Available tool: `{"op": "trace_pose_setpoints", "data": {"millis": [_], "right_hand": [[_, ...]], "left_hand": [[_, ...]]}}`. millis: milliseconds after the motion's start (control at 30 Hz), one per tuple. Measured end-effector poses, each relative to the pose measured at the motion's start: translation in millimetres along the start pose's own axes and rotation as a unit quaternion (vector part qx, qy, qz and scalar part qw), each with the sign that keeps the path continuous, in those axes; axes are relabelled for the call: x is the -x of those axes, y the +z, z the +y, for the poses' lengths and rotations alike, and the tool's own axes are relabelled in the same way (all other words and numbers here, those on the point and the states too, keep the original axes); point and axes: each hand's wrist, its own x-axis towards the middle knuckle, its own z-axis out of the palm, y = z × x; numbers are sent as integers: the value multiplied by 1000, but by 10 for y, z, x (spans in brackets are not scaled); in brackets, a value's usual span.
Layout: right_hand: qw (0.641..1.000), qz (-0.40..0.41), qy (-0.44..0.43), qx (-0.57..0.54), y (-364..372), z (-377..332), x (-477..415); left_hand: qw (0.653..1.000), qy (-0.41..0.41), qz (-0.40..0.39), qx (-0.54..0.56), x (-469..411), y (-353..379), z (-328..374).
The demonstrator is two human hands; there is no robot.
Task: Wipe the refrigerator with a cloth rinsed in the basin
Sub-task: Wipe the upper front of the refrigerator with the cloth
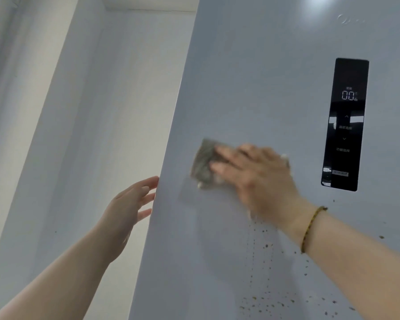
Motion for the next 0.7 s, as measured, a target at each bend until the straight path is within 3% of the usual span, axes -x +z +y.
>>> {"op": "trace_pose_setpoints", "data": {"millis": [100, 167, 300, 400, 467, 600, 700], "right_hand": [[992, 20, 119, 29, -29, 102, 46], [991, 30, 129, 32, -10, -52, 181], [1000, 5, -12, -3, -45, -422, 624], [995, -24, -99, 6, -137, -286, 783], [998, -14, -59, 24, -192, -41, 742], [991, 43, 112, 50, -278, 262, 682], [993, 49, 92, 48, -239, 27, 834]], "left_hand": [[1000, 7, 0, -13, 38, 15, -15], [1000, 9, 12, -13, 74, 43, -24], [1000, 11, 5, -29, 87, 76, 4], [999, 9, -12, -35, 73, 98, -21], [1000, 10, -9, -25, 70, 121, -54], [1000, 13, 21, -11, 104, 237, -98], [999, 9, 36, -11, 132, 294, -78]]}}
